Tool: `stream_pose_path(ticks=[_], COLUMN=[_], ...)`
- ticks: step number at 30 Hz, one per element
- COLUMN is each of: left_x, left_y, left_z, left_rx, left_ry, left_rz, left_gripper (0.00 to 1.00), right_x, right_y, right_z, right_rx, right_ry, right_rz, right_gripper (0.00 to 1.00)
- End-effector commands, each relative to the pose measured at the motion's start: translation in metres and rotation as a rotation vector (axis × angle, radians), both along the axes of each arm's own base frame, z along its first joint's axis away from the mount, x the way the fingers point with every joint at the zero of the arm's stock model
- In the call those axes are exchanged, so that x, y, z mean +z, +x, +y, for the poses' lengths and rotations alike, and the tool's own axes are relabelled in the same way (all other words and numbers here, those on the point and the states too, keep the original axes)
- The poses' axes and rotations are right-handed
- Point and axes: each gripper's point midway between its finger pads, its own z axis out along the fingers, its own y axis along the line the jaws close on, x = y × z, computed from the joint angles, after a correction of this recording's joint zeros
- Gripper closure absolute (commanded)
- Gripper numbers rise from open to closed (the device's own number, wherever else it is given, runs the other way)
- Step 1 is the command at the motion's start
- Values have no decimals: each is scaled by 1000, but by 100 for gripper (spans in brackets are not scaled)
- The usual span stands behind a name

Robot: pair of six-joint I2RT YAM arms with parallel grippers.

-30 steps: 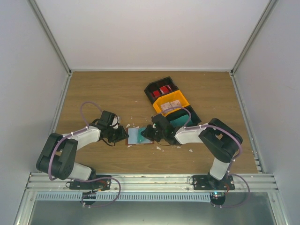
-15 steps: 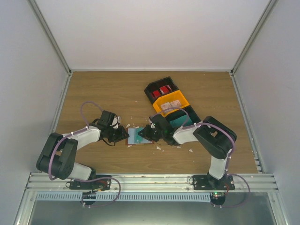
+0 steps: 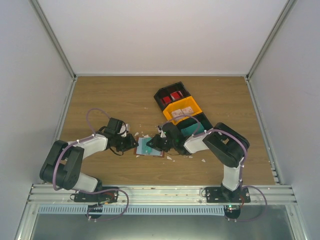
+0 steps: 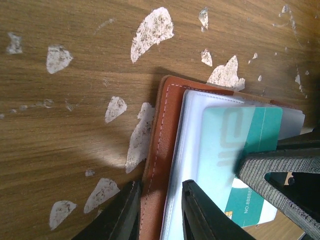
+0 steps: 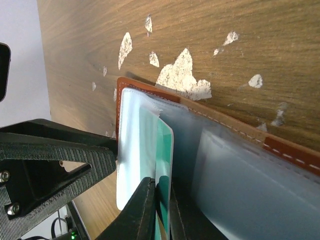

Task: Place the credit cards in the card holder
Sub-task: Insert the credit card into the card holder.

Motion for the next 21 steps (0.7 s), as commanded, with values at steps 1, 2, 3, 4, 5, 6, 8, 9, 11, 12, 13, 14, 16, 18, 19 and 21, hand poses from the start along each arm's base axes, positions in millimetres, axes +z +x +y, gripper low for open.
stream_pose_path(ticks=[1, 2, 3, 4, 5, 6, 8, 9, 11, 12, 13, 14, 16, 18, 19, 21], left_x=[-26, -26, -25, -24, -23, -22, -20, -19, -19, -19, -20, -21, -23, -25, -25, -26], left_y=[-22, -22, -23, -23, -24, -25, -28, -30, -33, -34, -36, -37, -40, -41, -41, -40], left_z=[9, 8, 7, 6, 4, 1, -6, -8, -12, -13, -13, -13, -12, -10, -9, -8], left_rx=[-13, -15, -17, -22, -28, -38, -62, -69, -80, -82, -83, -85, -84, -80, -78, -76], left_ry=[56, 54, 47, 42, 27, 10, -36, -55, -86, -94, -97, -96, -93, -86, -78, -69], left_rz=[94, 93, 94, 93, 94, 94, 102, 107, 116, 118, 124, 127, 132, 133, 132, 128], left_gripper=[74, 74, 74, 74, 74, 74, 75, 76, 78, 79, 79, 79, 80, 81, 81, 81], right_x=[-13, -12, -10, -8, -7, -6, -7, -8, -10, -11, -12, -12, -12, -10, -9, -5], right_y=[-10, -9, -9, -8, -7, -7, -8, -8, -9, -9, -10, -10, -10, -9, -9, -5], right_z=[-2, -1, -1, 0, 0, 0, 1, 1, 3, 4, 4, 4, 1, -1, -3, -8], right_rx=[48, 48, 47, 42, 36, 32, 31, 30, 27, 24, 20, 16, 6, -4, -10, -26], right_ry=[-29, -30, -28, -29, -34, -38, -39, -36, -26, -20, -16, -16, -20, -30, -42, -66], right_rz=[21, 16, 9, 3, -4, -9, -11, -7, 2, 7, 12, 14, 11, 3, -1, -20], right_gripper=[92, 92, 92, 92, 92, 94, 97, 98, 99, 99, 99, 100, 99, 95, 92, 81])
